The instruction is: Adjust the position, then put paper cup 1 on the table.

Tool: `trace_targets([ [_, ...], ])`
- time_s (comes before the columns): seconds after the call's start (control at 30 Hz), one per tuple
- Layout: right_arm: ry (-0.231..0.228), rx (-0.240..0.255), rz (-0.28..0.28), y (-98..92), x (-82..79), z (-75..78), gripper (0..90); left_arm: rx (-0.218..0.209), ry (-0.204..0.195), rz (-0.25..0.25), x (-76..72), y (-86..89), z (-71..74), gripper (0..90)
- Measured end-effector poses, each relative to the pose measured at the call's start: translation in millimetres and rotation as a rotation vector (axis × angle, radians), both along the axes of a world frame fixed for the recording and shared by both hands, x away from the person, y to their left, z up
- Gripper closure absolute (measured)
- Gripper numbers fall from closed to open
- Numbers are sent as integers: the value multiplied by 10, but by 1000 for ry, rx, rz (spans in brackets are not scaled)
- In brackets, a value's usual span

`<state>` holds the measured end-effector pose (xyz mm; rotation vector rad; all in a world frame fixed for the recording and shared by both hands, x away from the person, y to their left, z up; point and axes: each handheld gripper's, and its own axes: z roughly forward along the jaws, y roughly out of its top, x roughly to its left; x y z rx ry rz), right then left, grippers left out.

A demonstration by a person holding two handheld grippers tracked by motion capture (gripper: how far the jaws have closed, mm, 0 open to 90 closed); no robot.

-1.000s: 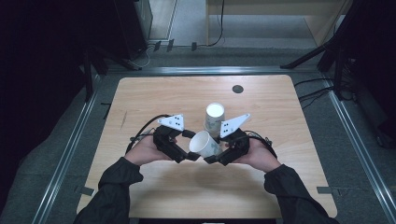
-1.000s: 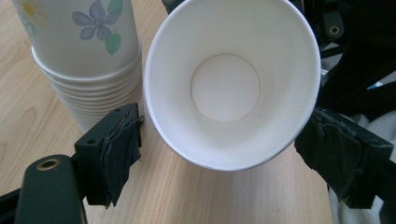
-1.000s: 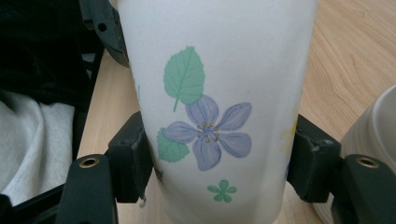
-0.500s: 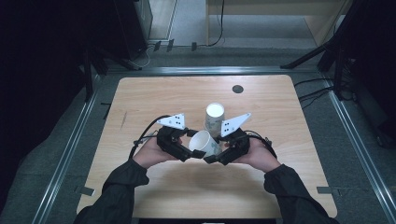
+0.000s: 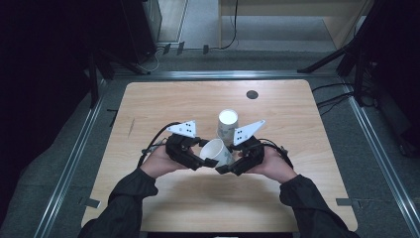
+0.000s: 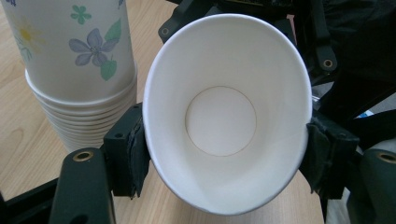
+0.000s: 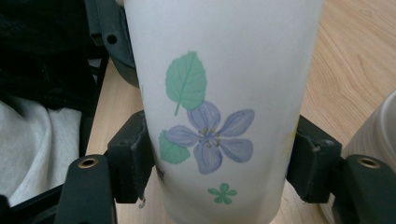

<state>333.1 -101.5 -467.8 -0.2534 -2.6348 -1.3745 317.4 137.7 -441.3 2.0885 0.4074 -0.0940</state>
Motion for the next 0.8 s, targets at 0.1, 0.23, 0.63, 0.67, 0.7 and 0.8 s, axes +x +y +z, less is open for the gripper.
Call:
trace_targets([
  [0.1,0,-10,-6,5,-2,-7,253,14,-6,-7,-4,16,38,285],
  [0.23,-35,-43,-15,11,-23,-31,173,14,-12,-7,-7,67,114,287],
  [0.63,-101,-85,-91,-51,-73,-62,165,65,-8,36,46,231,186,287],
  [0.67,-102,-85,-91,-54,-75,-63,165,69,-9,37,51,244,193,287],
  [0.7,-101,-85,-91,-60,-77,-64,163,75,-16,39,55,257,201,287],
  [0.8,-92,-87,-98,-81,-74,-69,163,87,-17,43,71,297,210,287],
])
